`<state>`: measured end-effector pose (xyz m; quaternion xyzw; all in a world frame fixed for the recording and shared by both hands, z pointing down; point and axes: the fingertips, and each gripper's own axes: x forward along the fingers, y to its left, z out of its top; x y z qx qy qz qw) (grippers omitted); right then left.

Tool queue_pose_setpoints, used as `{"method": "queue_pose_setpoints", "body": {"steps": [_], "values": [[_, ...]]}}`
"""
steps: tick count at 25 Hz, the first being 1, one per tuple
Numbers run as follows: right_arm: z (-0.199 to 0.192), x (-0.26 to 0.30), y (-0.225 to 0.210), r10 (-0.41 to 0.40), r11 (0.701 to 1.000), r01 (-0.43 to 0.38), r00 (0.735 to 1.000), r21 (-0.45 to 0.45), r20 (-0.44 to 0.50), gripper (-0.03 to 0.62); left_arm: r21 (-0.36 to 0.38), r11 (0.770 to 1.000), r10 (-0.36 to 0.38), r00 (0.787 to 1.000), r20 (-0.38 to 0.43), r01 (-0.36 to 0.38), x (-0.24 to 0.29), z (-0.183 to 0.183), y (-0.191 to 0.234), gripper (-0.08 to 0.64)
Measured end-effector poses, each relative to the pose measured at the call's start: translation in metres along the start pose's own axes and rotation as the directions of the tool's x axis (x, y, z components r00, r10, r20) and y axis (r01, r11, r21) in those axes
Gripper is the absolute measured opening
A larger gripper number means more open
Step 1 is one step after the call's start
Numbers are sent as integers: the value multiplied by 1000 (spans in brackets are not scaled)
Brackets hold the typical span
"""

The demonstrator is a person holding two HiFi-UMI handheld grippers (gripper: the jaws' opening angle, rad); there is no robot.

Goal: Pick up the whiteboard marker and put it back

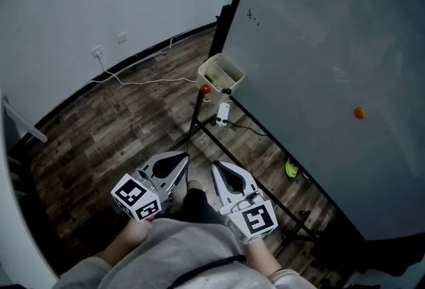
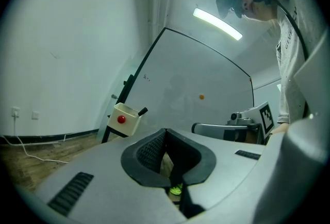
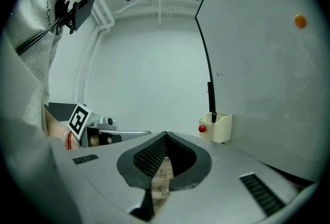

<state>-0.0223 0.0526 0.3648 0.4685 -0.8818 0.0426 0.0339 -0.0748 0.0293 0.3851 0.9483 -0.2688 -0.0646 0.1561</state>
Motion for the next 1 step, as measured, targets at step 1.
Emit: {"method": "queue_pose_setpoints", "body": {"steps": [1], "values": [[1, -2, 1, -1, 1000, 1, 1000, -2, 3, 18, -2, 1000, 0, 1000, -1, 0, -1, 0, -2, 15]]}}
